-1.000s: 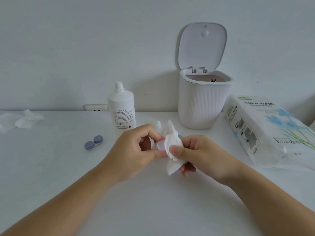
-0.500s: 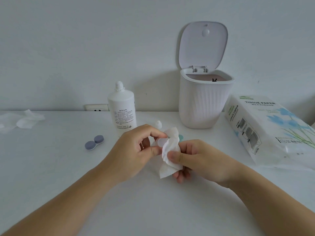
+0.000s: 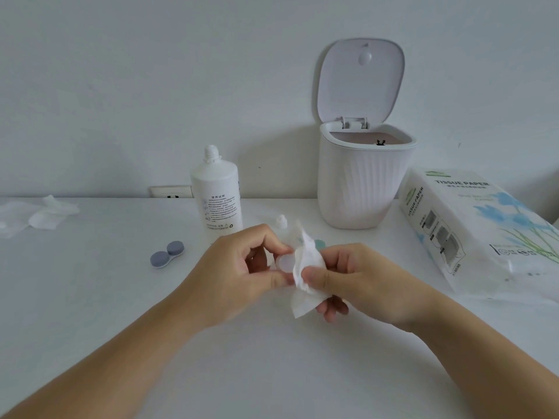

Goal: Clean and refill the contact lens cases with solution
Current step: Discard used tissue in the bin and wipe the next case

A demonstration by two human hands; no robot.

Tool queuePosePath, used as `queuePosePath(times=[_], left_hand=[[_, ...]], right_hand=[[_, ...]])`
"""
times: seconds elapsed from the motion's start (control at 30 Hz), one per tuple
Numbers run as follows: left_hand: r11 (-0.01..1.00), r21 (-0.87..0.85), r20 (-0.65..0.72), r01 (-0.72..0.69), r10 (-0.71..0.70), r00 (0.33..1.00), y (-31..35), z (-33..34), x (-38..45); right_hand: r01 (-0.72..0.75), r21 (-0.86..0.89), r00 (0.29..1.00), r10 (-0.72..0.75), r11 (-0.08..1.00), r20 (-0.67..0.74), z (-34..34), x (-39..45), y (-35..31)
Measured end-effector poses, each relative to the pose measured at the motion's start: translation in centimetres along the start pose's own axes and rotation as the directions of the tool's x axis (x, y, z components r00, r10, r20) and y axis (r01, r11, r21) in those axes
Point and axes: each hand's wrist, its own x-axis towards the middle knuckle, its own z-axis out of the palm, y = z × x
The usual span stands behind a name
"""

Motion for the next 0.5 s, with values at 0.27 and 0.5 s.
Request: queuePosePath(times=[0.27,0.5], left_hand=[[0.999,-0.015,0.034,0.037,-0.036,0.999,0.63,-0.28,0.39],[0.974,-0.198,-0.076,0.112,-0.130,0.989,0.75,-0.70,0.71]], right_hand=[[-0.005,0.018,0.997,0.007,1.000,-0.076,-0.10,0.12,-0.05],[0.088,0.042,0.919,-0.065,0.995,-0.388,-0.51,0.43,0.07]])
